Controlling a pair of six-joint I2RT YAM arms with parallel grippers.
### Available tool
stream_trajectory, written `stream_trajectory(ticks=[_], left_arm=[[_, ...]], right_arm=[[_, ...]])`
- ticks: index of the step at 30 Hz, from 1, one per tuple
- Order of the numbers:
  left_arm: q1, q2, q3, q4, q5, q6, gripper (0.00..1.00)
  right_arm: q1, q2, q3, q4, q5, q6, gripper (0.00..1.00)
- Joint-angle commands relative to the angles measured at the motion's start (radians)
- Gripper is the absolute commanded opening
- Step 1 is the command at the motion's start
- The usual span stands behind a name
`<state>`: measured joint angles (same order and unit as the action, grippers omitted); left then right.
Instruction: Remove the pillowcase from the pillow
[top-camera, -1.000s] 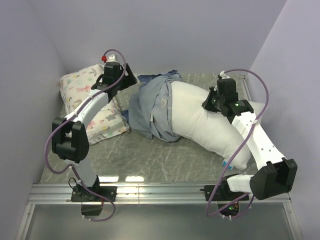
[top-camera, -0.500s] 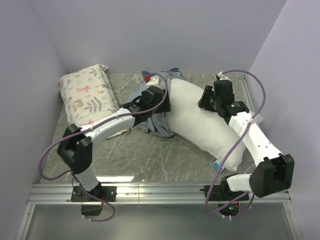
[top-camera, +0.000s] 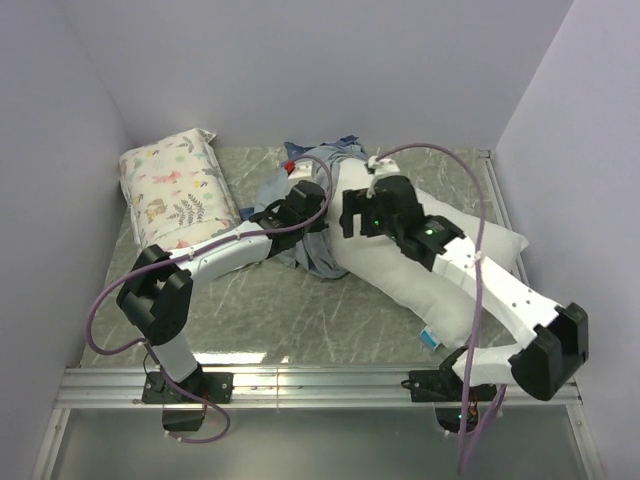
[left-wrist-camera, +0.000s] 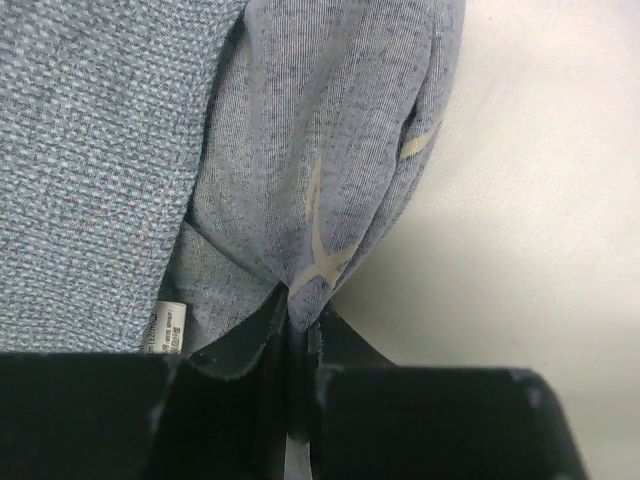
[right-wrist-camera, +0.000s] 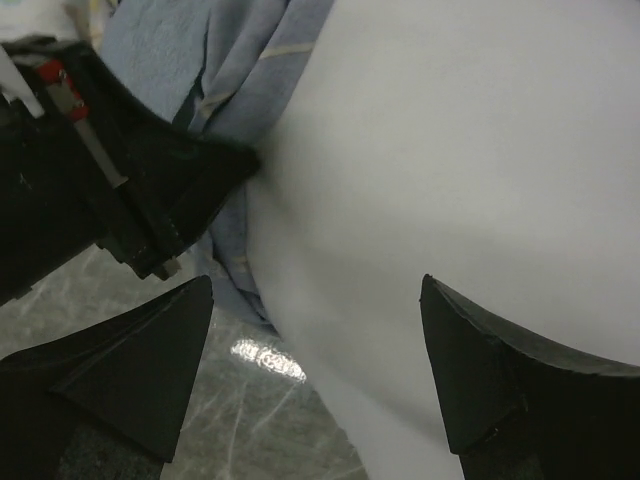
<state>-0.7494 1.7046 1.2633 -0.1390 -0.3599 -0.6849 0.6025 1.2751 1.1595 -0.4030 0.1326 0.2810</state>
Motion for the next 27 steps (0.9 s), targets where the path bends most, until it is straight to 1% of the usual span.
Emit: stream_trajectory(ticks=[1, 3, 4, 6, 7, 9, 12, 13, 15, 16, 17, 20, 22, 24, 25, 27], left_arm=[[0.002, -0.019, -0.010, 0.004, 0.030, -0.012, 0.12], [0.004, -0.019, -0.004, -0.002, 0.026, -0.011, 0.11], [0.004, -0.020, -0.001, -0.011, 0.022, -0.013, 0.11], [0.005, -0.025, 0.004, -0.025, 0.012, -0.010, 0.11], [0.010, -0.034, 0.004, -0.033, -0.011, -0.005, 0.11], [0.028, -0.046, -0.001, -0.050, -0.017, -0.002, 0.10], [0.088, -0.071, -0.011, -0.056, 0.006, 0.002, 0.06], [0.122, -0.080, -0.015, -0.056, 0.018, 0.001, 0.04], [0.153, -0.091, -0.028, -0.047, 0.038, -0.004, 0.01], [0.185, -0.095, -0.033, -0.045, 0.041, -0.005, 0.00], [0.200, -0.097, -0.036, -0.044, 0.047, -0.007, 0.01], [0.268, -0.099, -0.045, -0.047, 0.052, -0.019, 0.00], [0.318, -0.112, -0.068, -0.033, 0.068, -0.033, 0.00], [0.347, -0.123, -0.096, -0.019, 0.087, -0.042, 0.01], [0.369, -0.125, -0.100, -0.005, 0.093, -0.045, 0.01], [0.378, -0.114, -0.096, -0.001, 0.105, -0.047, 0.00]], right_arm=[[0.072, 0.094, -0.001, 0.064, 0.081, -0.054, 0.93], [0.089, 0.139, -0.015, 0.084, 0.099, -0.051, 0.93], [0.088, 0.191, -0.009, 0.069, 0.146, -0.042, 0.94], [0.088, 0.239, -0.006, 0.053, 0.197, -0.029, 0.93], [0.079, 0.259, -0.001, 0.034, 0.243, -0.013, 0.92], [0.069, 0.286, 0.002, 0.018, 0.259, 0.001, 0.87], [0.045, 0.270, 0.002, 0.009, 0.257, 0.018, 0.52], [0.039, 0.264, 0.006, 0.000, 0.251, 0.018, 0.36], [0.020, 0.250, 0.028, -0.017, 0.243, 0.020, 0.22], [0.014, 0.236, 0.035, -0.036, 0.242, 0.021, 0.03], [0.000, 0.227, 0.040, -0.043, 0.248, 0.023, 0.00], [-0.038, 0.182, 0.052, -0.062, 0.230, 0.021, 0.00], [-0.102, 0.140, 0.049, -0.068, 0.185, 0.026, 0.00], [-0.165, 0.104, 0.034, -0.065, 0.127, 0.027, 0.00], [-0.178, 0.069, 0.029, -0.060, 0.113, 0.029, 0.00], [-0.194, 0.035, 0.028, -0.062, 0.102, 0.035, 0.00]])
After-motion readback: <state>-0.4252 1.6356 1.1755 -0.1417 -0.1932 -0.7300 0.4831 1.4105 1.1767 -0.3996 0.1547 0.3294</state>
